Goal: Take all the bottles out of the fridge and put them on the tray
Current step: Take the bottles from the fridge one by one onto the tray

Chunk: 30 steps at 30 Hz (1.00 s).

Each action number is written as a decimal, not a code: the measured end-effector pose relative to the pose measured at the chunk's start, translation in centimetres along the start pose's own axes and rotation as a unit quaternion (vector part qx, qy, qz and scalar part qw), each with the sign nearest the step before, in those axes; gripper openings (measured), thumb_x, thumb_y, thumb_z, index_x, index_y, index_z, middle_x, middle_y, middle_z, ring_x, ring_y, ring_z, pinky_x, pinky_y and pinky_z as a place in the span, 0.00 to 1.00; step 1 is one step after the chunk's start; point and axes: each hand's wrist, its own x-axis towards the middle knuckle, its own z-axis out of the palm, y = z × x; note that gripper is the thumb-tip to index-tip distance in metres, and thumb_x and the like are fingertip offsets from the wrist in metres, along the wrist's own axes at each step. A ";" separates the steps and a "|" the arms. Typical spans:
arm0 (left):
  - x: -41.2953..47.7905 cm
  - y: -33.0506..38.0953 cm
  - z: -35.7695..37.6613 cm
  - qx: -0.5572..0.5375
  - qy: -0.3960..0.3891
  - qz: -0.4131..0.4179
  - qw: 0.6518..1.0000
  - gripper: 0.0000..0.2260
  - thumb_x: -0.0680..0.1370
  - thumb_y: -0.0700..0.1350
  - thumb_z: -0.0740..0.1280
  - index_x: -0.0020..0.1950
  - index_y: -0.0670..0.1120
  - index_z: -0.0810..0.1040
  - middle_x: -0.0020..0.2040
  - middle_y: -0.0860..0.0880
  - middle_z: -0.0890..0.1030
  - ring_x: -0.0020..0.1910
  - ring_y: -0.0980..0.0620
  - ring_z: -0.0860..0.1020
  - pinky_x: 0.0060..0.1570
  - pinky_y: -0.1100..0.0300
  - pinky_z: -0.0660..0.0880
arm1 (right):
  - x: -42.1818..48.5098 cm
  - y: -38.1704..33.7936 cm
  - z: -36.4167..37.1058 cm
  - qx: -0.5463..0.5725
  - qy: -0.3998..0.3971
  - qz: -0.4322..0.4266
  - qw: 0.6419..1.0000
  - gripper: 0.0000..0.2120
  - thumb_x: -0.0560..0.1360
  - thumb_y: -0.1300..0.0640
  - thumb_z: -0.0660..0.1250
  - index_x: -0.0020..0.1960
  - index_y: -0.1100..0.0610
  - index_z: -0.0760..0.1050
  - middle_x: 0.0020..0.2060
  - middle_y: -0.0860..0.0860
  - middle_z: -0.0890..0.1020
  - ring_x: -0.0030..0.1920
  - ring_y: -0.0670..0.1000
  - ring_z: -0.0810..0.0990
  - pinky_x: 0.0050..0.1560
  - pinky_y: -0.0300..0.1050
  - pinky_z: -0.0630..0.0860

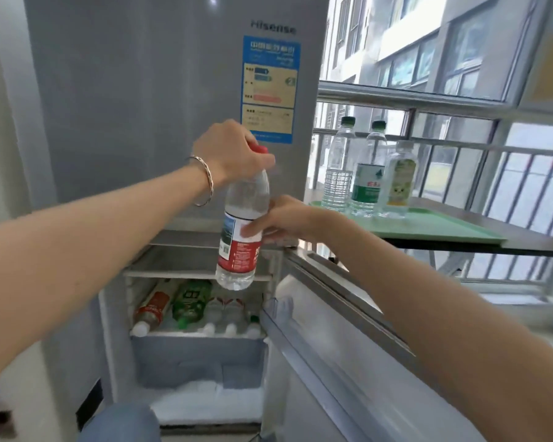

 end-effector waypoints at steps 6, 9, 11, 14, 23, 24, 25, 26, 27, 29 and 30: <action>4.1 7.3 0.3 -0.248 0.034 0.042 0.967 0.21 0.70 0.63 0.61 0.39 0.46 0.81 0.37 0.50 0.81 0.37 0.50 0.79 0.41 0.55 0.77 | -5.4 -1.6 -7.2 0.027 0.108 -0.047 0.993 0.16 0.72 0.58 0.73 0.58 0.60 0.76 0.49 0.52 0.84 0.47 0.49 0.84 0.47 0.39 0.79; 4.8 9.7 2.0 -0.350 -0.007 -0.009 0.937 0.12 0.71 0.56 0.55 0.37 0.49 0.70 0.32 0.49 0.72 0.32 0.48 0.70 0.38 0.52 0.70 | -6.7 -1.0 -9.9 0.057 0.192 -0.061 0.978 0.15 0.72 0.57 0.73 0.56 0.61 0.76 0.46 0.51 0.84 0.42 0.46 0.84 0.40 0.35 0.78; 4.3 10.5 3.5 -0.367 -0.028 -0.051 0.928 0.10 0.73 0.52 0.53 0.43 0.48 0.70 0.38 0.47 0.73 0.36 0.48 0.71 0.42 0.49 0.74 | -6.7 -0.2 -11.4 0.070 0.263 -0.074 0.959 0.19 0.71 0.55 0.74 0.57 0.62 0.75 0.48 0.53 0.84 0.44 0.47 0.84 0.43 0.38 0.81; 3.4 10.7 6.6 -0.343 -0.104 -0.089 0.929 0.13 0.80 0.46 0.51 0.58 0.43 0.71 0.50 0.42 0.75 0.44 0.47 0.73 0.54 0.46 0.77 | -5.9 1.5 -12.8 0.069 0.351 -0.076 0.931 0.24 0.70 0.57 0.75 0.62 0.63 0.73 0.51 0.55 0.83 0.46 0.50 0.83 0.47 0.42 0.80; 0.8 10.3 13.1 -0.359 -0.331 -0.110 0.866 0.17 0.84 0.47 0.48 0.65 0.41 0.69 0.42 0.50 0.73 0.39 0.55 0.72 0.37 0.66 0.66 | -1.4 6.5 -13.0 0.024 0.476 -0.047 0.878 0.33 0.69 0.48 0.75 0.66 0.64 0.71 0.55 0.59 0.82 0.53 0.58 0.82 0.59 0.59 0.77; 0.9 10.3 13.3 -0.372 -0.326 -0.113 0.862 0.16 0.84 0.45 0.47 0.65 0.43 0.69 0.42 0.50 0.73 0.40 0.55 0.72 0.36 0.66 0.65 | -0.8 6.7 -13.2 0.026 0.469 -0.044 0.882 0.34 0.69 0.47 0.75 0.68 0.63 0.70 0.55 0.59 0.82 0.53 0.58 0.82 0.59 0.59 0.77; 1.2 10.1 13.7 -0.383 -0.322 -0.116 0.858 0.15 0.84 0.45 0.47 0.64 0.44 0.69 0.41 0.51 0.73 0.39 0.56 0.72 0.36 0.66 0.65 | -0.1 7.0 -13.5 0.031 0.463 -0.040 0.885 0.35 0.69 0.46 0.75 0.69 0.61 0.69 0.56 0.58 0.82 0.53 0.57 0.82 0.59 0.59 0.78; 1.4 10.0 14.0 -0.395 -0.315 -0.119 0.854 0.17 0.84 0.45 0.47 0.67 0.43 0.69 0.40 0.51 0.73 0.38 0.58 0.71 0.35 0.66 0.65 | 0.3 7.1 -13.6 0.032 0.459 -0.035 0.887 0.36 0.69 0.45 0.74 0.71 0.60 0.68 0.57 0.58 0.82 0.53 0.56 0.82 0.58 0.58 0.78; 1.5 9.8 14.3 -0.402 -0.311 -0.120 0.853 0.17 0.84 0.45 0.47 0.69 0.44 0.68 0.39 0.52 0.73 0.37 0.58 0.71 0.34 0.66 0.65 | 0.7 7.4 -13.8 0.030 0.455 -0.033 0.889 0.36 0.69 0.45 0.74 0.72 0.58 0.67 0.57 0.57 0.81 0.53 0.55 0.82 0.58 0.57 0.79; 1.8 9.5 14.9 -0.403 -0.309 -0.115 0.854 0.19 0.83 0.43 0.48 0.73 0.46 0.65 0.39 0.52 0.73 0.37 0.58 0.70 0.35 0.66 0.65 | 1.3 7.8 -14.2 0.025 0.452 -0.025 0.891 0.38 0.70 0.43 0.73 0.74 0.57 0.64 0.59 0.56 0.81 0.52 0.54 0.83 0.56 0.54 0.79; 1.9 9.3 15.2 -0.400 -0.308 -0.106 0.856 0.19 0.83 0.42 0.49 0.74 0.47 0.64 0.40 0.52 0.73 0.37 0.58 0.70 0.35 0.66 0.65 | 1.4 7.9 -14.2 0.021 0.449 -0.021 0.893 0.39 0.70 0.43 0.72 0.75 0.56 0.63 0.60 0.56 0.81 0.52 0.54 0.82 0.56 0.52 0.79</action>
